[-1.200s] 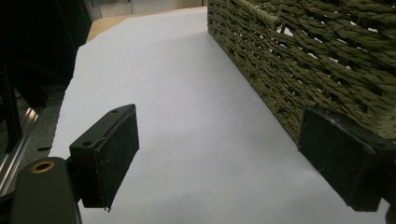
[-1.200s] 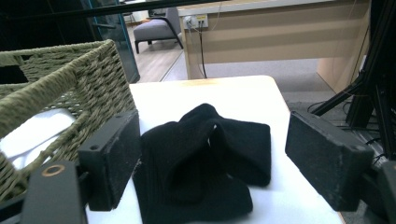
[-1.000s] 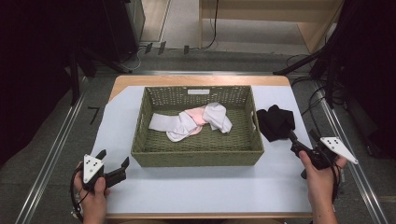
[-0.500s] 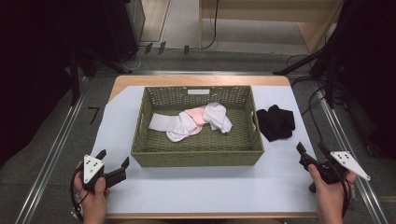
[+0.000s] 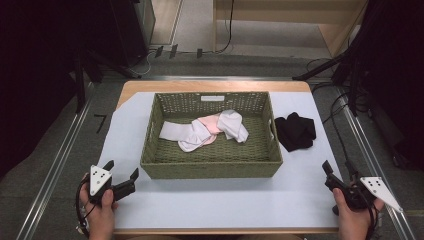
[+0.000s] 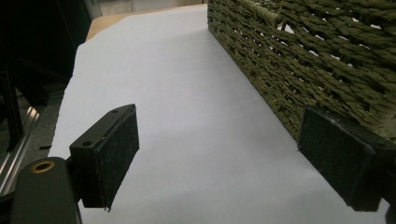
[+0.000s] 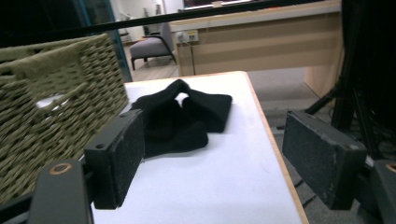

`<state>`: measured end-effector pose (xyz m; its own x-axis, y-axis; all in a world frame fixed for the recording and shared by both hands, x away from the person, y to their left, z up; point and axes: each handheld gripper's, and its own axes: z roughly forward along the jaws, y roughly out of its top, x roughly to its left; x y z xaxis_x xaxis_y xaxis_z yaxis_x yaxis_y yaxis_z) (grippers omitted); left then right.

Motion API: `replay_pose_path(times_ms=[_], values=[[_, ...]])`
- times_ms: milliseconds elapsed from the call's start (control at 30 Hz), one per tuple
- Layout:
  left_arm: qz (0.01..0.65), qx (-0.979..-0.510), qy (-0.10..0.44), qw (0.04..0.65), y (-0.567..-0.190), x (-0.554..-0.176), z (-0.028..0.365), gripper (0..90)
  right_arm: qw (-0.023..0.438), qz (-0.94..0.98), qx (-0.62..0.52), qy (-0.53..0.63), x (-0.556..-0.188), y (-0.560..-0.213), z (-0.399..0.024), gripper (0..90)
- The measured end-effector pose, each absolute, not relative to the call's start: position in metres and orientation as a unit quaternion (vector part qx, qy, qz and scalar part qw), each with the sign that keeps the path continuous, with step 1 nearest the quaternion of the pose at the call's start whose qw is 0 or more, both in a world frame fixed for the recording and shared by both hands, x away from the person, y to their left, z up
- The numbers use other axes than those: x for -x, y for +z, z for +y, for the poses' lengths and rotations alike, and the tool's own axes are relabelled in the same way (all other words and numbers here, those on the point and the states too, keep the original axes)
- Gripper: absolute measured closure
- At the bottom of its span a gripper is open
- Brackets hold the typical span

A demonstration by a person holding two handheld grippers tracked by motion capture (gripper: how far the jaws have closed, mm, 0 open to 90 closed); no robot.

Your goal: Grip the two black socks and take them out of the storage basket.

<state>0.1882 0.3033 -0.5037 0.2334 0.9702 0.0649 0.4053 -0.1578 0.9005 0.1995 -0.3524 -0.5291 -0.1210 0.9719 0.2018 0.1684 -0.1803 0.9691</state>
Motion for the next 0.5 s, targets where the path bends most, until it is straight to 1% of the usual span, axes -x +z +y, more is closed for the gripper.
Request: replay_pose_path(times_ms=[67,233,500], values=[[0.510,-0.675,0.351,0.401,-0.5037,-0.1882,0.3030,13.8,0.375,0.528,-0.540,0.537,-0.1994,-0.5291,-0.3514,22.2],[0.510,-0.675,0.351,0.402,-0.5036,-0.1880,0.3034,13.8,0.361,0.519,-0.563,0.532,-0.2028,-0.5289,-0.3543,23.3],[0.510,-0.675,0.351,0.401,-0.5037,-0.1883,0.3032,13.8,0.370,0.537,-0.550,0.522,-0.2033,-0.5285,-0.3506,23.1]])
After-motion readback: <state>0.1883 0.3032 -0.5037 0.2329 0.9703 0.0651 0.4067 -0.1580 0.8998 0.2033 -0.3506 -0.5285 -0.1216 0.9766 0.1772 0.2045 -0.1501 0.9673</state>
